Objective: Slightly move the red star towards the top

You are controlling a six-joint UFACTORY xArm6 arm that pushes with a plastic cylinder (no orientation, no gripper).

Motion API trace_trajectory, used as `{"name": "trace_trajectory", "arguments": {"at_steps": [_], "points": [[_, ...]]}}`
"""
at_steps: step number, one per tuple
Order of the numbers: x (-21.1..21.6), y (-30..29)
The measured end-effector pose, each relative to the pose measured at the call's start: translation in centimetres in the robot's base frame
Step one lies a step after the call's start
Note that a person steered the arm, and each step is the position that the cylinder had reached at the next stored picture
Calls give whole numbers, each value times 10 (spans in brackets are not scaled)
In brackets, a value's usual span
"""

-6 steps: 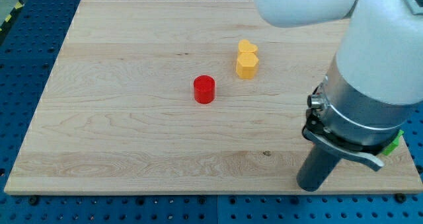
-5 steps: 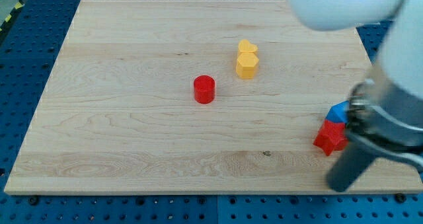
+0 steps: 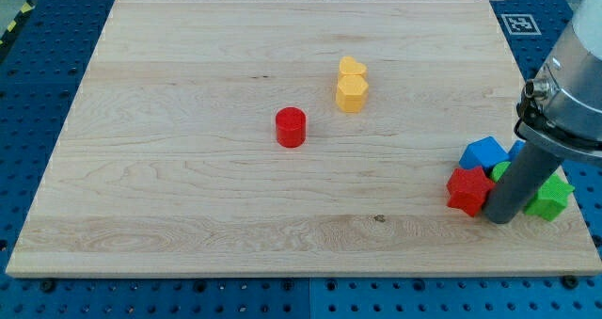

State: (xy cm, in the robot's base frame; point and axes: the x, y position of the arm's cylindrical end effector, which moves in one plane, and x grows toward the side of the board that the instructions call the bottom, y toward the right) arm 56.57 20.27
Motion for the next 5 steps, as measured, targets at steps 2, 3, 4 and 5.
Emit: {"name": "trace_trajectory", "arguments": {"at_steps": [2, 3, 4, 5], "points": [[-1, -22], [-8, -42], [-10, -35], [-10, -3]]}}
